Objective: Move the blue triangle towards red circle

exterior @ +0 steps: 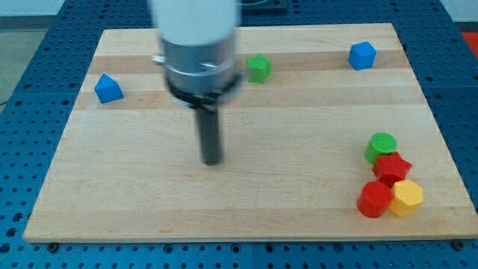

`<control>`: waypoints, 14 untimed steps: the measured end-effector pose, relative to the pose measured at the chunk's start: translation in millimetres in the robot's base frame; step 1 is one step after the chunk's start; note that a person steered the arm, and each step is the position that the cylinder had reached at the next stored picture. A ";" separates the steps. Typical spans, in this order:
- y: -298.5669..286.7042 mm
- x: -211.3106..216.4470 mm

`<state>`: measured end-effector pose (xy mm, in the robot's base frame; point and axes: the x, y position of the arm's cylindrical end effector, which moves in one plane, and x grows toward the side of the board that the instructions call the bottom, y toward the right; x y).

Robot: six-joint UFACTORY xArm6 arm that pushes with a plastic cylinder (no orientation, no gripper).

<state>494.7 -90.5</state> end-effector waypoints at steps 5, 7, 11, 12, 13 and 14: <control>-189.5 -157.2; -57.2 -75.5; -20.1 -33.3; 60.6 -0.7; 102.4 10.4; 93.8 -17.4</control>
<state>477.3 3.4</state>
